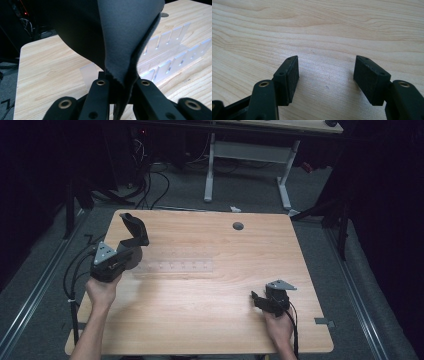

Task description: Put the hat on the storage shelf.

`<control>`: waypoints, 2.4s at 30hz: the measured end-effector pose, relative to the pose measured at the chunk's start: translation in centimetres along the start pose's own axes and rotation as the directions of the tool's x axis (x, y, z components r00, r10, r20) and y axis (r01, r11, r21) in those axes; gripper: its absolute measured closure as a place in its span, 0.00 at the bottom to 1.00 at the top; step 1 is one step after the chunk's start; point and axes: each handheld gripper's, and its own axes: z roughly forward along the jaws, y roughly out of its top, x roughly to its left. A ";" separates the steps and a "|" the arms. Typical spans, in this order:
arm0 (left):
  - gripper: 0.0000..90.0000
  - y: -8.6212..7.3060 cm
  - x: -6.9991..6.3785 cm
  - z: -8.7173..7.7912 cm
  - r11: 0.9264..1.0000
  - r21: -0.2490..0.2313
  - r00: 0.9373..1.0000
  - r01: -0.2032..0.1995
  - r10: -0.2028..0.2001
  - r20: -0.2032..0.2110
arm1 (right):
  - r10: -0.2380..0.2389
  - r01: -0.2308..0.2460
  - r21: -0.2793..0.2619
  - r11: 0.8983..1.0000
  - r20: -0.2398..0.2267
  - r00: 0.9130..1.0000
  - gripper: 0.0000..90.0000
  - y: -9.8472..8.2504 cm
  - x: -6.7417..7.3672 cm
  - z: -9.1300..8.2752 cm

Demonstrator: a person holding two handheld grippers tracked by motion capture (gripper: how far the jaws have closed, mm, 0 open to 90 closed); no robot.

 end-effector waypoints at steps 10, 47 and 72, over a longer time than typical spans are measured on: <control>0.95 -1.2 0.8 0.0 0.999 0.020 0.999 0.049 -0.049 -0.009 | -0.003 0.003 0.002 1.000 0.001 1.000 0.41 0.0 0.1 0.0; 0.48 -1.6 1.7 -5.4 0.976 0.030 0.976 0.215 -0.215 -0.028 | -0.008 0.008 0.003 1.000 0.003 1.000 0.40 0.0 0.1 0.0; 0.44 -4.6 0.9 -7.5 0.967 0.086 0.970 0.241 -0.240 -0.022 | -0.009 0.009 0.004 1.000 0.006 1.000 0.40 0.0 0.2 0.0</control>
